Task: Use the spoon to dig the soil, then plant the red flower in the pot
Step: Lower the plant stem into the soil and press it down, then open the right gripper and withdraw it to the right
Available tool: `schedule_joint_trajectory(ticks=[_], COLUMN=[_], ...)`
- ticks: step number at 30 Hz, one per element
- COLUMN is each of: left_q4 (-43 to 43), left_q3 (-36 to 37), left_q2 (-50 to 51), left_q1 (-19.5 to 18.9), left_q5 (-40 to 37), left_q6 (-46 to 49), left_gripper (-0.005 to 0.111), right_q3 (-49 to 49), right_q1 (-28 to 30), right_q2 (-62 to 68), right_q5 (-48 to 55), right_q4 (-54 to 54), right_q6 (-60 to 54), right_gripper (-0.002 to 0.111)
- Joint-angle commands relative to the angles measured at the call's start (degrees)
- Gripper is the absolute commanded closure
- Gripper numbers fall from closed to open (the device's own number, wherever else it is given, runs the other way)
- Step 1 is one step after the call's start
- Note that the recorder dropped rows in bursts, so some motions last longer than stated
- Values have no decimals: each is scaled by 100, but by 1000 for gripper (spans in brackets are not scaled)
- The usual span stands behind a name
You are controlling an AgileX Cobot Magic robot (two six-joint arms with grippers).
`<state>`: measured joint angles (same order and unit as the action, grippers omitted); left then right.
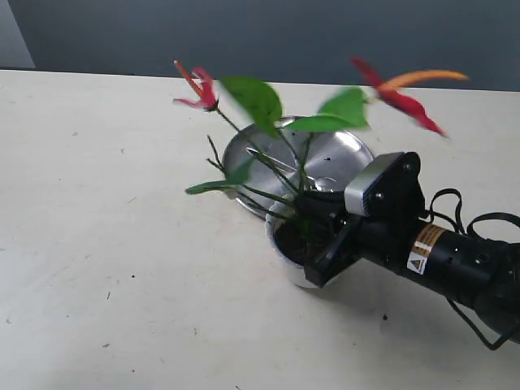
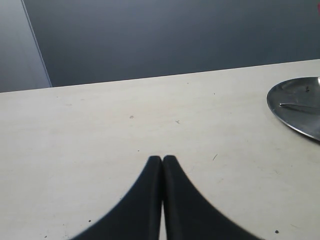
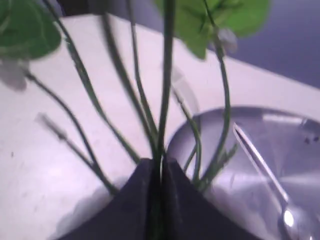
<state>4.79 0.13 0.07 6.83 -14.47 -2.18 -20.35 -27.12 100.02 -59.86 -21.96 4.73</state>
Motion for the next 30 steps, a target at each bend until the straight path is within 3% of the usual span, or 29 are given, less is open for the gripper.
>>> schedule_joint_trajectory(ticks=[1,18,30], left_q4=[0,0,0], left_q3=[-13,-13,-13], left_q2=[-7,-7,-7], left_q1=[31,31,31], left_q5=[75,75,75], left_q6=[-25,-25,-25], left_gripper=[106,106,106], right_q3=[62,62,62], right_q1=[4,4,4], right_q2=[58,-222,-1329], right_q5=[405,421,1932], right_q4=[-67,167,473], right_q6=[5,5,-3], right_gripper=[93,93,93])
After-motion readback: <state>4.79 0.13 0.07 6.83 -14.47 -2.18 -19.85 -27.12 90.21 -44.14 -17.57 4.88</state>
